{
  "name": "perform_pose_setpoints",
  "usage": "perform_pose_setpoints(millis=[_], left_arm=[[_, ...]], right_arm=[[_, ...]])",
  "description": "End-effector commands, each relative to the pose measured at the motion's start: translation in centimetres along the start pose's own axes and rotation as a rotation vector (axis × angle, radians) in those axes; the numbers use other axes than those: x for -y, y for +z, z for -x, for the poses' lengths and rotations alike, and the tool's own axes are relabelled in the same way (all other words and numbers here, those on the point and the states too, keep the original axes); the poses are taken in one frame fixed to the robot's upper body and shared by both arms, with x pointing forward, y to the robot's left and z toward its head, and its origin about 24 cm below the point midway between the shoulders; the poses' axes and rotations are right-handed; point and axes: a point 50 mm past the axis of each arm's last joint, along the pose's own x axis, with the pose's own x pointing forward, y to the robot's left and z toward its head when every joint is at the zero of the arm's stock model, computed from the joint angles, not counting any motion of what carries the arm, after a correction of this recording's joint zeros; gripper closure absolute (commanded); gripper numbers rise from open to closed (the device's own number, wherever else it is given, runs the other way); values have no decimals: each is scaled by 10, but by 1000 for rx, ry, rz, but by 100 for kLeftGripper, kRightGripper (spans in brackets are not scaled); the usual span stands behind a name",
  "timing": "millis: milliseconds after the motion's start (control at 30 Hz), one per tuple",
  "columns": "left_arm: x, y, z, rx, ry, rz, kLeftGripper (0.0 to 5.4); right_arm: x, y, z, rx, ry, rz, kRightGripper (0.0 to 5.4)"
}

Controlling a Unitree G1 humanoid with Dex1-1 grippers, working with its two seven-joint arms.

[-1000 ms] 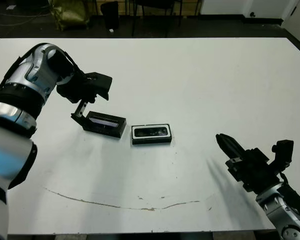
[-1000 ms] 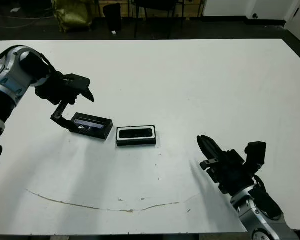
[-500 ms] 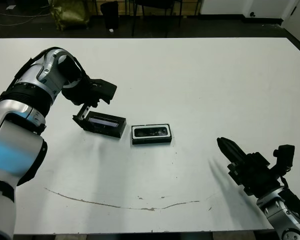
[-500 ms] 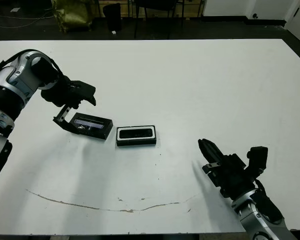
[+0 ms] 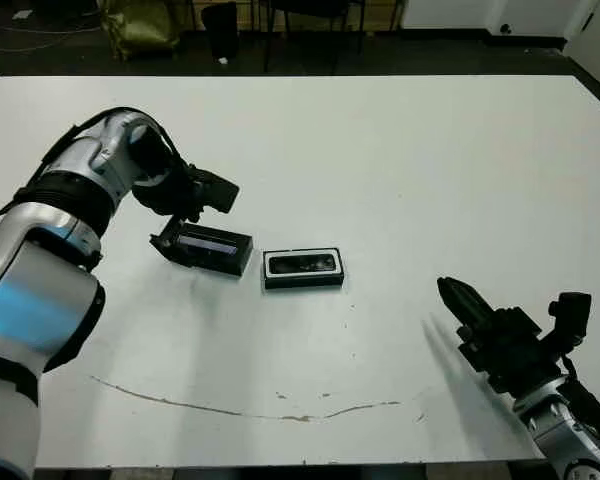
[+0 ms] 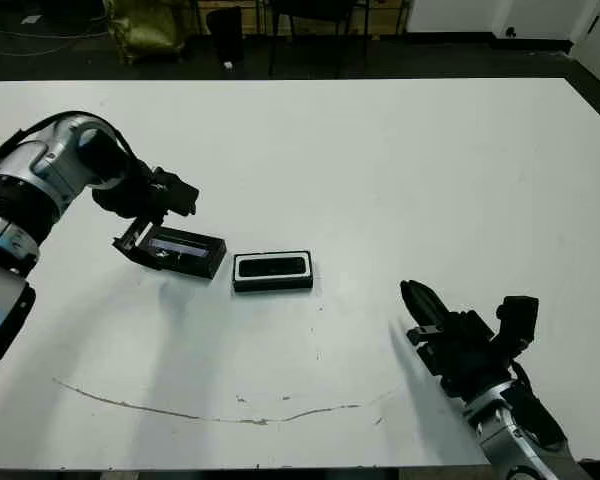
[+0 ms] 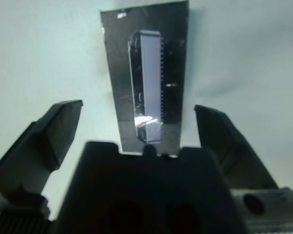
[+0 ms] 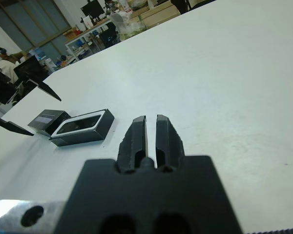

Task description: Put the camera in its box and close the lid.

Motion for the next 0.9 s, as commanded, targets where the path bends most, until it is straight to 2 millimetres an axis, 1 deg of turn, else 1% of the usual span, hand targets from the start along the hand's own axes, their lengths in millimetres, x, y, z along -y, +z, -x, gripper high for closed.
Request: perform_pose_setpoints(millis=[33, 333, 533, 733, 900], left_arm=[[1, -2, -4, -24, -26, 14, 4], [8, -5, -14, -22, -41, -14, 4], [11, -5, -22, -61, -64, -38, 4], [14, -11, -28, -65, -61, 41, 4], [16, -12, -31, -70, -69, 69, 4]], right_arm=[[2, -4, 4, -36, -32, 9, 540], [0, -4, 6, -34, -38, 1, 540], [0, -4, 8, -36, -48, 15, 540], [-2, -3, 11, -56, -92, 22, 540], [-1, -5, 13, -59, -97, 17, 540]])
